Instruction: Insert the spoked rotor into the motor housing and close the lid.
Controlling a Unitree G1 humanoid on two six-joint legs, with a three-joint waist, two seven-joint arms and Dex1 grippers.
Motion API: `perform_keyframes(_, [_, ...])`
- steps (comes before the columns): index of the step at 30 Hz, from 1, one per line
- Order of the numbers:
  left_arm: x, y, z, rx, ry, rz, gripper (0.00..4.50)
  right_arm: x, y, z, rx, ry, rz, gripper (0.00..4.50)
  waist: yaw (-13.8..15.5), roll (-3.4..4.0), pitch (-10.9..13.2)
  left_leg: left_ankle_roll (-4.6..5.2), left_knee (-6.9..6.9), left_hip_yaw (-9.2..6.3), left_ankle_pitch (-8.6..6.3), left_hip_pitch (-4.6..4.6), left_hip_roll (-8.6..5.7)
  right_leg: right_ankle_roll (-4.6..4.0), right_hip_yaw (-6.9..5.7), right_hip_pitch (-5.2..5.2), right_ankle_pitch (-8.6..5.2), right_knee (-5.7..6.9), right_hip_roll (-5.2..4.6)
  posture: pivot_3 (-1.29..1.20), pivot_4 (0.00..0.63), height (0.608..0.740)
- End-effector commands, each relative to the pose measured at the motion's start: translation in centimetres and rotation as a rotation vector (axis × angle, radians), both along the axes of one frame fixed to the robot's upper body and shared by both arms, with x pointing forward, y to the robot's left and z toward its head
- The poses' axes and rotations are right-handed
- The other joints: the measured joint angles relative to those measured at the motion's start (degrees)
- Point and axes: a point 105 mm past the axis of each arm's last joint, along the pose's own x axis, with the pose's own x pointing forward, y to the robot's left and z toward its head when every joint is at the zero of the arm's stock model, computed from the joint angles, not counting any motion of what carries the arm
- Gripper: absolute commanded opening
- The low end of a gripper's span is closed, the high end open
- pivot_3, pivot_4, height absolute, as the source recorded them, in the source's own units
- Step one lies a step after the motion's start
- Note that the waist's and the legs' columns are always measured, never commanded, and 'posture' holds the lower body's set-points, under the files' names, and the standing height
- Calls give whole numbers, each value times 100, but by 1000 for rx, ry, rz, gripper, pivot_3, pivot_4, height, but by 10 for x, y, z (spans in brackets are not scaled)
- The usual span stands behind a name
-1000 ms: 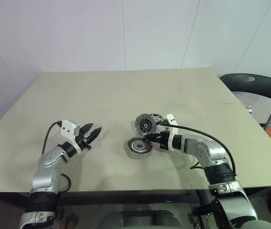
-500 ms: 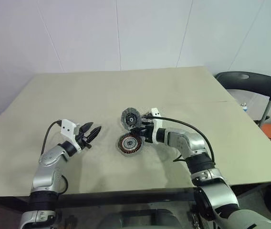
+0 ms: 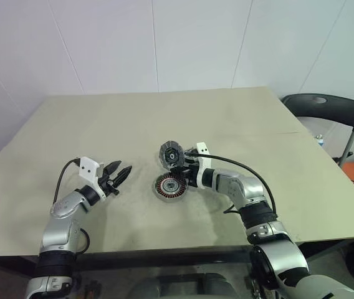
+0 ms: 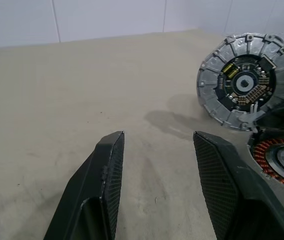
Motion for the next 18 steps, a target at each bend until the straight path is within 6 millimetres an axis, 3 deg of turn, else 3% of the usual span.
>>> perform_keyframes(1, [4,-4,20,-6,-71,-15,2344,9,6,24,36,-93,6,27,0,0,0,0,0,0,0,0,0,0,0,0,0,0,0,0,0,740])
perform_keyframes(2, [4,-4,19,-6,-71,-15,2344,9,7,24,39,-96,6,27,-2,0,0,0,-1,0,0,0,0,0,0,-1,0,0,0,0,0,740])
perform_keyframes(5, [3,-2,18,-4,-67,-8,2344,3,11,25,56,-97,47,774,-10,0,0,0,-1,0,0,0,0,0,0,-1,0,0,0,0,0,740])
perform_keyframes(9, [1,-1,16,-1,-61,-4,2344,-4,15,23,51,-67,98,2047,-12,1,0,0,-1,0,0,0,0,0,0,-1,0,0,0,0,0,740])
perform_keyframes(13, [1,-1,16,-3,-61,-2,2344,-9,14,27,47,-75,153,2047,-9,1,0,0,-1,0,0,-1,0,0,0,-1,0,-1,0,0,0,740])
perform_keyframes(18, [1,-2,19,-8,-65,-5,2344,-25,5,49,62,-105,327,2047,7,1,0,1,-2,0,-1,-4,0,0,0,-2,0,-4,-2,0,0,740])
